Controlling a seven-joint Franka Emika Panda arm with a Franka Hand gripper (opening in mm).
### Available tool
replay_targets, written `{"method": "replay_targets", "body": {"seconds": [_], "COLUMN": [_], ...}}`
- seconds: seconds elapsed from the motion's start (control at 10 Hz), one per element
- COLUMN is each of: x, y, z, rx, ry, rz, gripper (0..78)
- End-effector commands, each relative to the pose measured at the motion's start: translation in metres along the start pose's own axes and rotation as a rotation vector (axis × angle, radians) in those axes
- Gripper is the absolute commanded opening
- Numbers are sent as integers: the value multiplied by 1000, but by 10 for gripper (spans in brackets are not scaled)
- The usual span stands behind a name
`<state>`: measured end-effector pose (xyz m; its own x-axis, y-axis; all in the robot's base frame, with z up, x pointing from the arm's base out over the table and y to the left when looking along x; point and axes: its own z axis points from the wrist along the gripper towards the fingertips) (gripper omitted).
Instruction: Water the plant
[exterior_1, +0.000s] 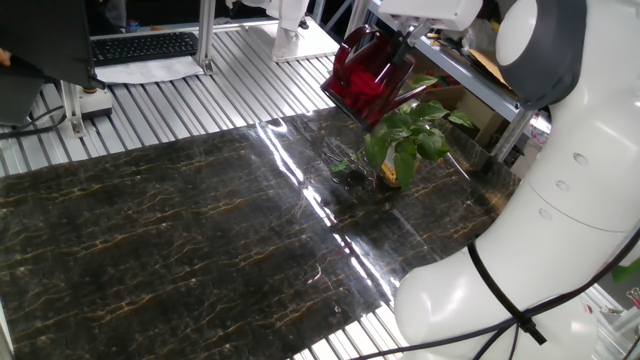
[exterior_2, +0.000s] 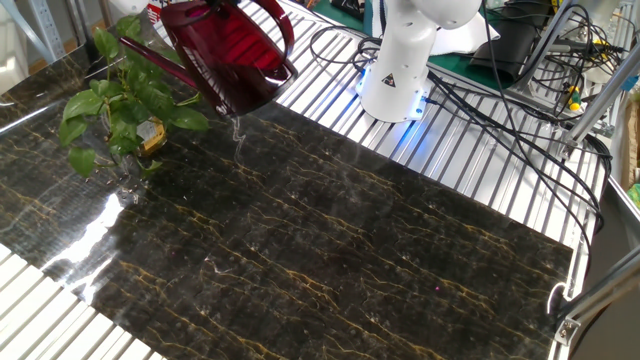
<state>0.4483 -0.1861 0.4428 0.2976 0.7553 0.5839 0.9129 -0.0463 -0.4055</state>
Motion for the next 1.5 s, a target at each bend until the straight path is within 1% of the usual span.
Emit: {"method": "replay_targets", "body": {"seconds": [0.1, 0.5, 1.0, 1.5], "x": [4, 4, 4, 4], "y": [-2, -2, -1, -1], "z": [-3, -3, -2, -2], "rx": [-10, -8, -5, -6], "ry": [-6, -4, 6, 6], "rz": [-7, -12, -15, -5], "gripper": [11, 11, 11, 11]}}
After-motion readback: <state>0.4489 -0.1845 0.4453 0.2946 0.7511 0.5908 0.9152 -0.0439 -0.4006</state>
